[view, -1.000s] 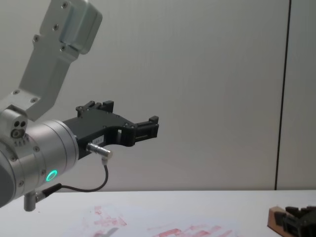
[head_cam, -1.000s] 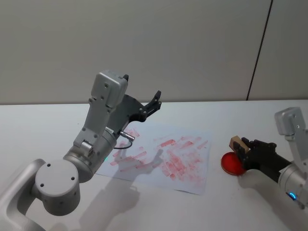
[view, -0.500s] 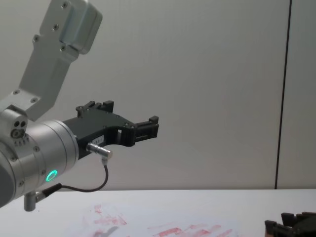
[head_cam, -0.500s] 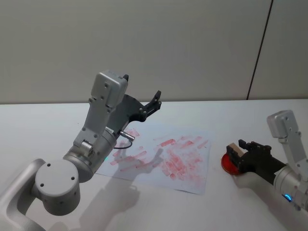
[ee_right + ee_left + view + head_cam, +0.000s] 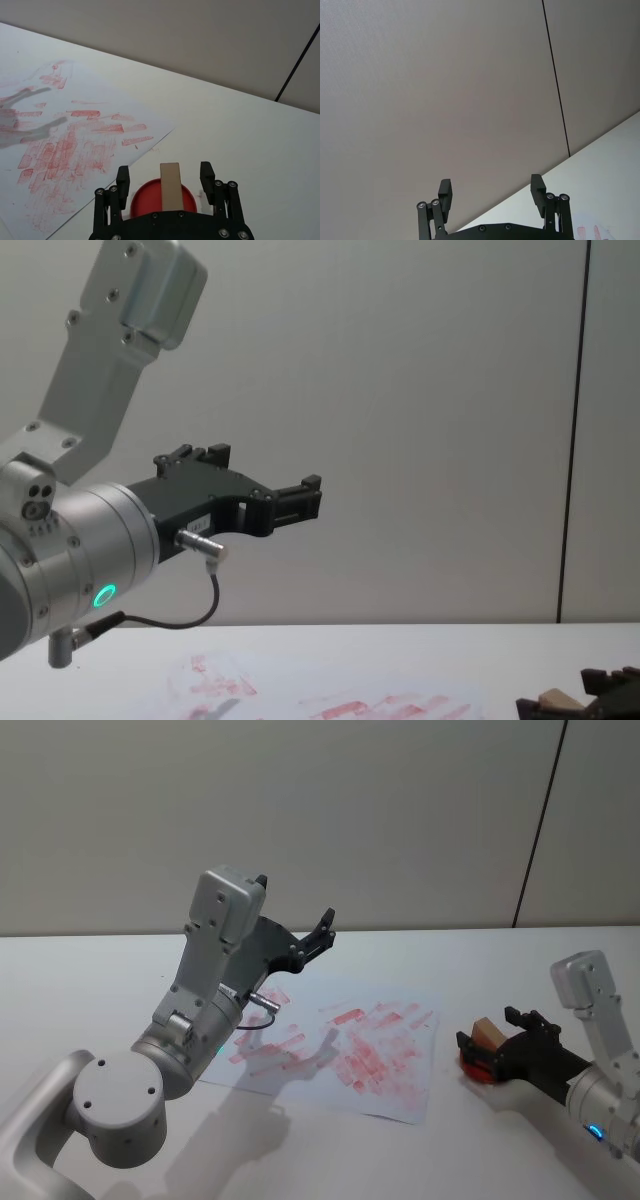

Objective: Use the one hand to pick up the stamp and affix it onto the A4 paper.

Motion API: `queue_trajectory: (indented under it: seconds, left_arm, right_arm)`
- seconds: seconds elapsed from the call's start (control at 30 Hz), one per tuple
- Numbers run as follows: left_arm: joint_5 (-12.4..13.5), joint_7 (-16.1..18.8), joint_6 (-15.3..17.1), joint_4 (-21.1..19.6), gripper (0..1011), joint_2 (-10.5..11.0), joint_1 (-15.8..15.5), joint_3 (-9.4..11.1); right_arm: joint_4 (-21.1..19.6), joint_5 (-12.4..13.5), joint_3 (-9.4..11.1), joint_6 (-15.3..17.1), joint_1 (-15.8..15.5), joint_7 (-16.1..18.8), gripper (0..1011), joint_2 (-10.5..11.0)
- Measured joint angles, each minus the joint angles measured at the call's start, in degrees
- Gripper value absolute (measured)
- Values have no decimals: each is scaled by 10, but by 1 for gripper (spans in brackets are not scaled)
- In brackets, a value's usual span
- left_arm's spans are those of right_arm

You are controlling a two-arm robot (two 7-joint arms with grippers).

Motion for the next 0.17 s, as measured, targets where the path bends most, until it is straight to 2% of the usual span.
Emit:
queue_trajectory:
  seconds: [0.17]
  left_arm:
    - [0, 0, 0, 0, 1001, 0, 0, 0]
  right_arm:
    - [1, -1, 0, 0, 0, 0, 971, 0]
